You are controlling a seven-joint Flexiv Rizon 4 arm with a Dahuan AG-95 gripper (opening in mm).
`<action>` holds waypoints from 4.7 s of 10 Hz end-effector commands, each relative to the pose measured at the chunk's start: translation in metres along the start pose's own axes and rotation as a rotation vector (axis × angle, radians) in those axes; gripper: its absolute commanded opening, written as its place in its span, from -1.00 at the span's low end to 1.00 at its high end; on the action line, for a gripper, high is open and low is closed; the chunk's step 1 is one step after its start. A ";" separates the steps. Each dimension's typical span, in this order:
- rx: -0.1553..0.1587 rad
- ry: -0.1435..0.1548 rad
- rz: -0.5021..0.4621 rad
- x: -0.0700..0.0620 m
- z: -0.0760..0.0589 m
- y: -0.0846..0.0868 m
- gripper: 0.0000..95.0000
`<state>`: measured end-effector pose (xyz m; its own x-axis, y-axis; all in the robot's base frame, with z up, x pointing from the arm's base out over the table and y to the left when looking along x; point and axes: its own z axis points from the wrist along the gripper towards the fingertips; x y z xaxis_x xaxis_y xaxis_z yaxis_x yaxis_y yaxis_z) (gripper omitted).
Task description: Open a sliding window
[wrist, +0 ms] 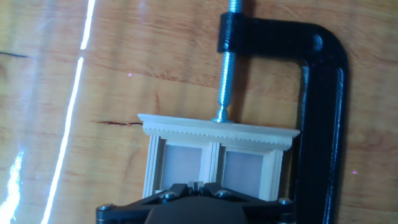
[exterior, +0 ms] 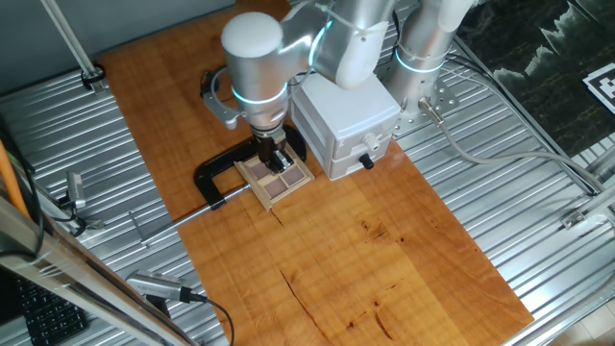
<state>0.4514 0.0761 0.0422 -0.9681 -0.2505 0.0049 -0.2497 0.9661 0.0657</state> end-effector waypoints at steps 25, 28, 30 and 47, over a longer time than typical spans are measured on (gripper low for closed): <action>0.031 0.004 0.107 0.025 0.020 0.022 -1.00; 0.035 0.002 0.103 0.027 0.019 0.024 -1.00; 0.035 0.008 0.106 0.028 0.016 0.025 -1.00; 0.050 0.019 0.120 0.027 0.019 0.025 -1.00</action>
<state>0.4186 0.0951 0.0252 -0.9908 -0.1324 0.0283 -0.1321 0.9911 0.0143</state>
